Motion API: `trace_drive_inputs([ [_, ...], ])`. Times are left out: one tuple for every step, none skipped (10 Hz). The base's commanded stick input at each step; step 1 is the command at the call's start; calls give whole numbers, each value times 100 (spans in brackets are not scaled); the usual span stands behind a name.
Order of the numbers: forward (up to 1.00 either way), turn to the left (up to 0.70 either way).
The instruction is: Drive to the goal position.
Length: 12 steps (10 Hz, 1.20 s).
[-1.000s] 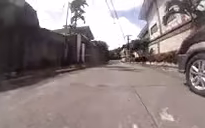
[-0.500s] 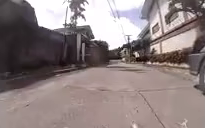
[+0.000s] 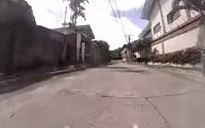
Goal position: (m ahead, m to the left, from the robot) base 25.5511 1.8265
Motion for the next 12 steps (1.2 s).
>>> trace_drive_inputs([
  [70, -1],
  [70, -19],
  [70, -28],
  [70, -35],
  [70, -35],
  [70, -35],
  [70, -35],
  [70, -35],
  [70, -35],
  [70, -25],
  [70, 0],
  [70, 0],
])
